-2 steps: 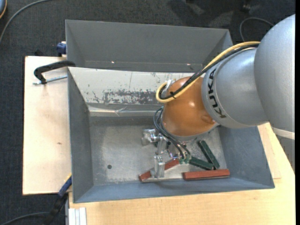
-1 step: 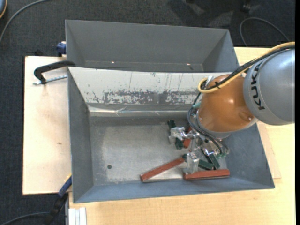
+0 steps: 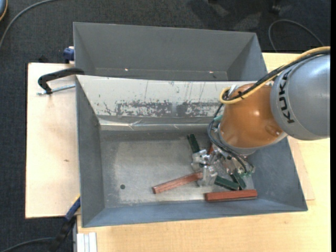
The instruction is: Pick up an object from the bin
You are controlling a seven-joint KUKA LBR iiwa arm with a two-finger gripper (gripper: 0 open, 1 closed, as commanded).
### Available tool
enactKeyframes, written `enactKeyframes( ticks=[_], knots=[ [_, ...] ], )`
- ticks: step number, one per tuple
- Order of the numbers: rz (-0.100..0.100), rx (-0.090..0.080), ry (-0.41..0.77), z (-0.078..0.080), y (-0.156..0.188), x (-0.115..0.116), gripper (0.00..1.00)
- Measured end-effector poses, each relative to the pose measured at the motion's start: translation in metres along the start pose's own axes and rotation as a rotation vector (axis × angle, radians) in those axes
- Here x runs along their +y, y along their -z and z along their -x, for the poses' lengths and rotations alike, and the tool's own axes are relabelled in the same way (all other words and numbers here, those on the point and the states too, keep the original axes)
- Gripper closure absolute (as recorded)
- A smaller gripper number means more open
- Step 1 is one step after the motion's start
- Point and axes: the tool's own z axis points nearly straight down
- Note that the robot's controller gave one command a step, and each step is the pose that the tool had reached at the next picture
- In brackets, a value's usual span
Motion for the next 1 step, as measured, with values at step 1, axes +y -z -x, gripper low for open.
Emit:
enactKeyframes(
  ticks=[1],
  knots=[
    [-0.006, -0.01, 0.118, -0.0072, 0.1321, -0.013, 1.0]
  ],
)
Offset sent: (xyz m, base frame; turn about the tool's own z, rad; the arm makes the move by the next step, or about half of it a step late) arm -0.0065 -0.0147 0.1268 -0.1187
